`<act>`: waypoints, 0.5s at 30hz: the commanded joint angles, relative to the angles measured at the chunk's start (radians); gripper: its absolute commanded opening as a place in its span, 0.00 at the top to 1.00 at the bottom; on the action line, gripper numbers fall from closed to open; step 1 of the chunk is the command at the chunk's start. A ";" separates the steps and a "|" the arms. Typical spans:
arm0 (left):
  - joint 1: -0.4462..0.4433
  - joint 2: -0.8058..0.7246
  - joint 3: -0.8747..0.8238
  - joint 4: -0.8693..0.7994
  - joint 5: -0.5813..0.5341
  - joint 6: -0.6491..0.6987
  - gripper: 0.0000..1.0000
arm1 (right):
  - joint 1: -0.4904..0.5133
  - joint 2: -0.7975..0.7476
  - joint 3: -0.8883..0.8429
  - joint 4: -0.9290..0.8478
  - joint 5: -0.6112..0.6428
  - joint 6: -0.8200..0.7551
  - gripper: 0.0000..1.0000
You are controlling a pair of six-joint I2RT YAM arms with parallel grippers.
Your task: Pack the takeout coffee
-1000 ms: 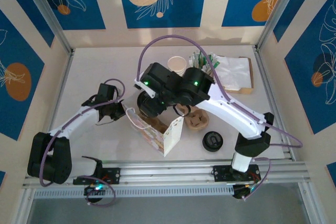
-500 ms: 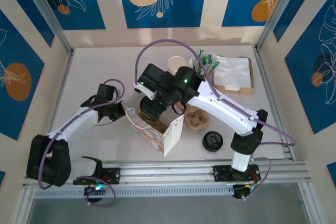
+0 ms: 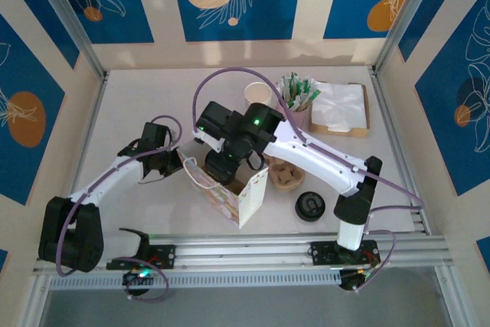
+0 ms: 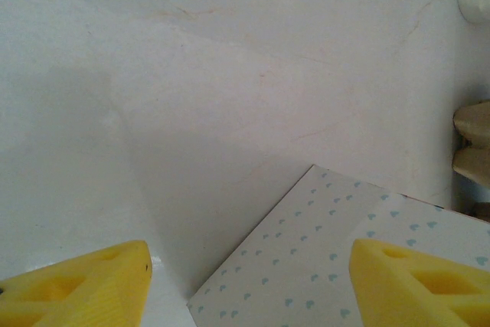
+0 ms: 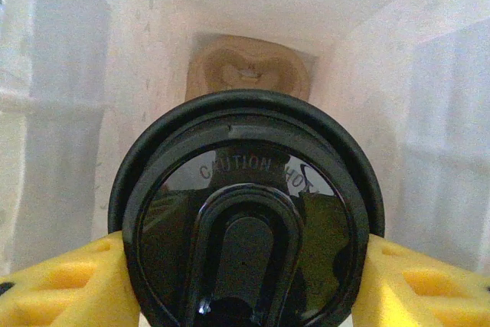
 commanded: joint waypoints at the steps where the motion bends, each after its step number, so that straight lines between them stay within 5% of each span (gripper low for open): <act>1: -0.006 -0.002 0.008 0.000 -0.018 0.020 0.31 | -0.002 0.014 -0.036 0.027 -0.039 -0.020 0.42; 15: -0.007 0.016 -0.004 0.042 -0.032 0.016 0.31 | -0.006 0.045 -0.107 0.077 -0.048 -0.030 0.44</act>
